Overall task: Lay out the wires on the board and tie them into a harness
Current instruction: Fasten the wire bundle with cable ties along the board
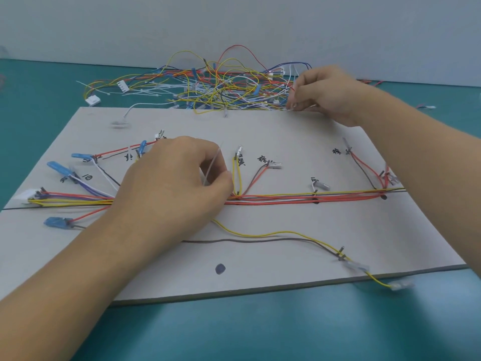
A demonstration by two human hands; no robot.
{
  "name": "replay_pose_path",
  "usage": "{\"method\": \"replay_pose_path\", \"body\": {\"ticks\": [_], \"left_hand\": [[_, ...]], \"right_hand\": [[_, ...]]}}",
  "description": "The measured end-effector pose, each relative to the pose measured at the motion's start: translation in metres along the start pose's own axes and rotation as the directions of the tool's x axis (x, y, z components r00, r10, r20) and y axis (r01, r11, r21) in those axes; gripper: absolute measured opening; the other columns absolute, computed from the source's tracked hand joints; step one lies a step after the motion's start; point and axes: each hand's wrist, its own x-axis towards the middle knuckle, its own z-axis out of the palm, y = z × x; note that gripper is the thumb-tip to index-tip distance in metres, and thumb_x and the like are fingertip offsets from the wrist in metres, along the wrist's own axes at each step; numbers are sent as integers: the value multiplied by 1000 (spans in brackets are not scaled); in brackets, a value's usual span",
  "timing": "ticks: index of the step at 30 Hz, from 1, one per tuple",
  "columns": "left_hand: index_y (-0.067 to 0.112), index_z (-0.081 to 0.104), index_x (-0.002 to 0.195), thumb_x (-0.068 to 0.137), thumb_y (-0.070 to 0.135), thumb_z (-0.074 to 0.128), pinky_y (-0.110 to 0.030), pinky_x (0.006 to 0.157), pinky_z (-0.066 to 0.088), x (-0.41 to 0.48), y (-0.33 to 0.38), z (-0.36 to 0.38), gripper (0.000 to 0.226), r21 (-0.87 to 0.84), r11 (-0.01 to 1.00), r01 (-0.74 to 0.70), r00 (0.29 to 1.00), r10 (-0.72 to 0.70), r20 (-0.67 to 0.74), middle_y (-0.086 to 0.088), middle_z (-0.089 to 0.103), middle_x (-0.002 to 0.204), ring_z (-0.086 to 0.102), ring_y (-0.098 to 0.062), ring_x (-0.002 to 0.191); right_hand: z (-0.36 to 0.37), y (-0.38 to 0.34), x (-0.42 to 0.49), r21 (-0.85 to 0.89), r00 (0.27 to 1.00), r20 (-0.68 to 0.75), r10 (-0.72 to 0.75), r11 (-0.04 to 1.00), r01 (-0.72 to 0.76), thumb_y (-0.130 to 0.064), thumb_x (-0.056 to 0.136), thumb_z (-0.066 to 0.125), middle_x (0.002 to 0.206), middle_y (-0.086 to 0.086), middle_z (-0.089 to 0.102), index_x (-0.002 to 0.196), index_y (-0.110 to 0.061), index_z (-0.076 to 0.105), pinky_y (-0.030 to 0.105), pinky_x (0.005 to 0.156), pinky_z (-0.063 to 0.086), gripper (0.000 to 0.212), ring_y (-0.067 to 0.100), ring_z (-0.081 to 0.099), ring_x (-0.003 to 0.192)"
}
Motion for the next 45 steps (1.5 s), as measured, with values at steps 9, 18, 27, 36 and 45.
{"method": "replay_pose_path", "body": {"ticks": [9, 18, 27, 36, 45], "left_hand": [[32, 68, 72, 76, 47, 57, -26, 55, 34, 1, 0, 0, 19, -13, 1000, -2, 1000, 2, 6, 41, 56, 70, 53, 7, 62], [32, 68, 71, 79, 43, 62, -26, 55, 33, 1, -1, 0, 15, -11, 1000, -10, 1000, 10, 16, 40, 57, 67, 53, 7, 61], [33, 68, 72, 77, 45, 60, -27, 55, 35, 0, 0, 0, 16, -8, 1000, 5, 1000, -4, 19, 39, 58, 71, 54, 1, 58], [31, 68, 74, 83, 41, 65, -24, 54, 32, 0, -1, 1, 13, 9, 1000, 2, 1000, -2, 2, 38, 58, 72, 54, 6, 64], [30, 68, 72, 84, 38, 67, -24, 53, 31, 0, -1, 1, 14, 6, 1000, 10, 1000, -10, 11, 41, 56, 68, 53, 8, 62]], "right_hand": [[-2, 5, -1, 108, 1000, 6, 18, 994, -19, -1, 89, 52, 89, 8, 75, 87, -6, 73, 43, 107, 46, 22, 26, 66, 95], [-5, 7, -4, 116, 1000, -22, 12, 993, -9, -13, 101, 50, 98, 8, 76, 104, -6, 70, 33, 98, 50, 21, 21, 69, 94], [6, 4, 2, -50, 985, -169, -17, 999, 8, -34, 107, 47, 107, 4, 63, 107, -22, 74, 23, 76, 56, 29, 16, 62, 75], [3, 15, 1, -488, 814, -408, -414, 852, 189, -27, 95, 60, 71, 14, 62, 94, 10, 69, 29, 61, 31, 38, 19, 43, 66], [3, 1, -2, -774, 796, -164, -582, 577, 262, -15, 96, 63, 100, 28, 62, 117, -5, 75, 39, 75, 47, 26, 40, 60, 91]]}}
